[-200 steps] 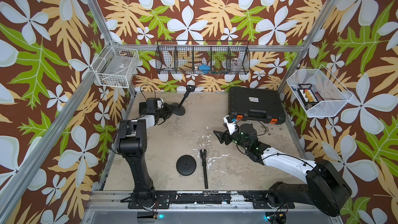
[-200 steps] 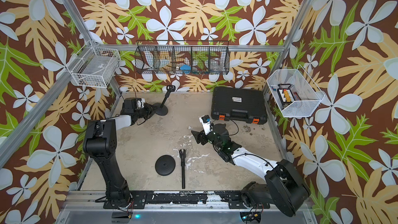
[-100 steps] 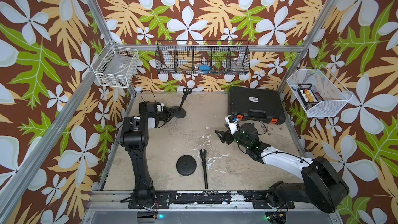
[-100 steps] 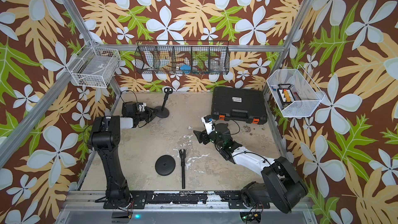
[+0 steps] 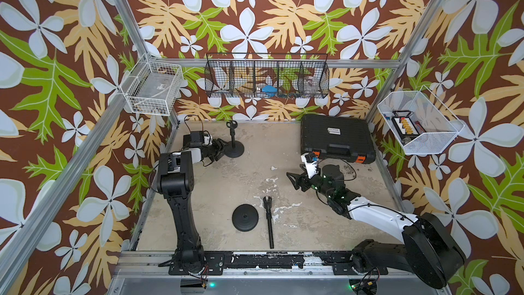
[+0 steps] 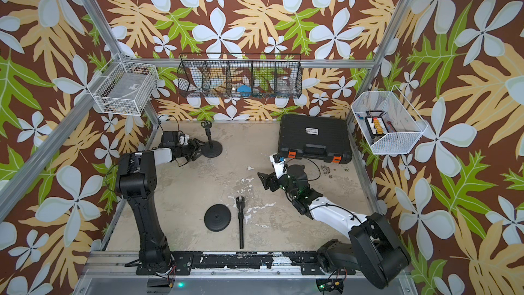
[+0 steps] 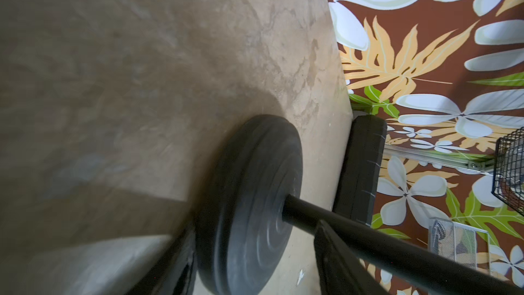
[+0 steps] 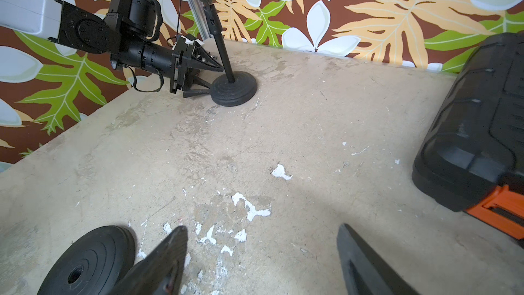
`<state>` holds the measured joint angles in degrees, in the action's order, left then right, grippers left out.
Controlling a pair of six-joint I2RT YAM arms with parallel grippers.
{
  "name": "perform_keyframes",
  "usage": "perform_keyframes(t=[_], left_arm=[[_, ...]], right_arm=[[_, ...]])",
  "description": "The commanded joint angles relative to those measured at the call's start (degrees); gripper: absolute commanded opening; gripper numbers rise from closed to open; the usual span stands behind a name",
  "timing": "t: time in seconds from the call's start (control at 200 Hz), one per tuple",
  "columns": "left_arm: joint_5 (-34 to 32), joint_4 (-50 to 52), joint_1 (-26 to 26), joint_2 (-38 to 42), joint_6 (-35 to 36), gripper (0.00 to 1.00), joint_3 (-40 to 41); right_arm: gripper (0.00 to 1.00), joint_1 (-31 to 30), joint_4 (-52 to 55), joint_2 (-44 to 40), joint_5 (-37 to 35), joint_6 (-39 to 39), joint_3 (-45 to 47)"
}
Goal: Assemble a microphone stand
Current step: Place the microphone stand at the center of the board, then pick up the microphone stand pole from the center of the board.
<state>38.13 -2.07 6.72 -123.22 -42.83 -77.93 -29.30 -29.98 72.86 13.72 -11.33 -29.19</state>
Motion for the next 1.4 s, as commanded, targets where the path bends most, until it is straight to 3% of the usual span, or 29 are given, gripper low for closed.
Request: perform_keyframes(t=[0.0, 0.245, 0.485, 0.746, 0.856, 0.946, 1.086, 1.396], left_arm=[[-7.19, 10.31, 0.90, 1.73, 5.43, 0.66, 0.27], [-17.36, 14.88, -0.02, 16.37, 11.09, 0.65, 11.25], [-29.95, 12.67, -11.65, 41.16, 10.58, 0.65, 28.14], [-35.21, 12.96, -19.42, 62.65, 9.16, 0.64, 43.33], [-34.81, 11.94, -22.76, 65.48, 7.60, 0.63, 47.87], [-34.85, 11.08, -25.12, 67.50, 6.85, 0.63, 50.85], [-35.20, 9.76, -25.47, 73.04, 5.96, 0.64, 54.74], [-33.29, 8.15, -26.58, 75.75, 5.33, 0.64, 56.40]], right_arm=[[0.83, 0.03, -0.32, -0.95, -1.02, -0.13, 0.73], [0.76, 0.01, 1.03, -1.80, -2.85, -3.90, 2.75], [0.69, -1.79, -1.93, -0.94, -1.75, -12.85, 5.84], [0.66, -10.83, 3.90, 3.69, -4.36, -20.38, 3.76], [0.64, -16.14, 5.78, 5.73, -5.28, -24.35, 3.38], [0.56, -19.46, 5.38, 7.35, -3.50, -28.84, 3.61], [0.53, -24.50, 12.54, 5.92, -9.01, -32.08, 2.23], [0.49, -28.92, 18.97, 7.05, -10.21, -35.03, -1.43]])
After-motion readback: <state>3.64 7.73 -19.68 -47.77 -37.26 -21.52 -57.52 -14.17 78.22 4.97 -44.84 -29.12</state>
